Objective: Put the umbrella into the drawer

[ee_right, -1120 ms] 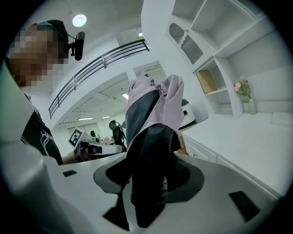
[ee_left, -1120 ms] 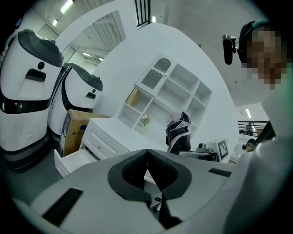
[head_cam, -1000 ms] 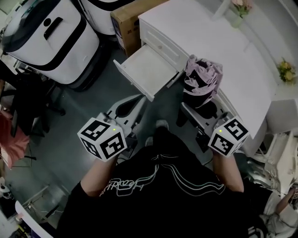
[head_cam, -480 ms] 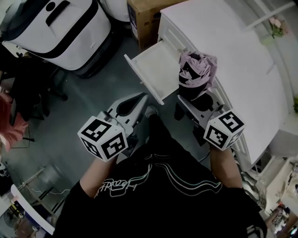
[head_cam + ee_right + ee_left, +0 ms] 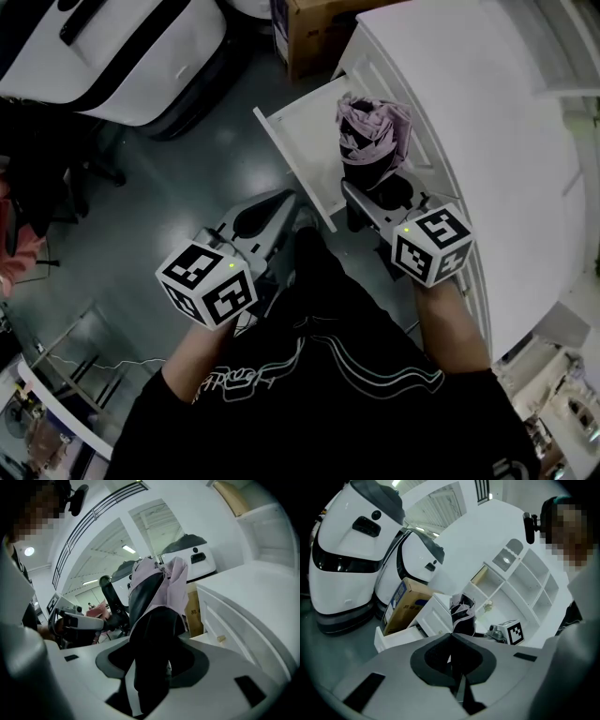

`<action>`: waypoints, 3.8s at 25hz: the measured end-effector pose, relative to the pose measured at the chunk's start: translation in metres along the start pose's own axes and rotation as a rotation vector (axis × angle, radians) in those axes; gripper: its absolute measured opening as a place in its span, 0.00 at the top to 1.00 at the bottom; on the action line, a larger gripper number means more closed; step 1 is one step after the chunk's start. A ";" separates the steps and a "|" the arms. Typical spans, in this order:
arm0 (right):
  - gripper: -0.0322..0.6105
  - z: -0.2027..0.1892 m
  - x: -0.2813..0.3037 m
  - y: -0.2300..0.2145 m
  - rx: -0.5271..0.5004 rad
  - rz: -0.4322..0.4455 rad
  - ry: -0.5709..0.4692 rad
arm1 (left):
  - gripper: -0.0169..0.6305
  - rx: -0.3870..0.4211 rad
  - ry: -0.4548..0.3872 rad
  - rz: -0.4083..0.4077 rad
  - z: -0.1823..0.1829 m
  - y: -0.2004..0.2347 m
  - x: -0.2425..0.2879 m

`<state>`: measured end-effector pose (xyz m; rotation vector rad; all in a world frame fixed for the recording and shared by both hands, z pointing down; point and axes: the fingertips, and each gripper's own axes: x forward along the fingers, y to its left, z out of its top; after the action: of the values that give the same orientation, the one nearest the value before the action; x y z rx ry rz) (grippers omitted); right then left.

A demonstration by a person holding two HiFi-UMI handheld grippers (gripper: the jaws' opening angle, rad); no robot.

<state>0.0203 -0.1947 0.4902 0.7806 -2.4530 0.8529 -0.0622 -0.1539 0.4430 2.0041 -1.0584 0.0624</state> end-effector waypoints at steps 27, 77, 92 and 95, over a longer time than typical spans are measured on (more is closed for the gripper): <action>0.61 -0.237 0.264 -0.202 -0.001 -0.191 0.583 | 0.95 -0.162 0.048 0.150 -0.065 0.169 0.048; 0.55 -0.002 -0.042 0.066 0.034 0.017 -0.098 | 0.95 0.068 -0.033 -0.010 -0.020 -0.052 -0.096; 0.87 0.045 -0.235 0.237 -0.135 0.219 -0.439 | 0.95 0.312 -0.117 -0.224 -0.004 -0.223 -0.188; 0.87 0.032 -0.243 0.240 -0.138 0.209 -0.425 | 0.95 0.319 -0.119 -0.247 -0.016 -0.236 -0.189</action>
<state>0.0454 0.0295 0.2320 0.7227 -2.9748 0.6264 -0.0134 0.0483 0.2225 2.4409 -0.9091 -0.0205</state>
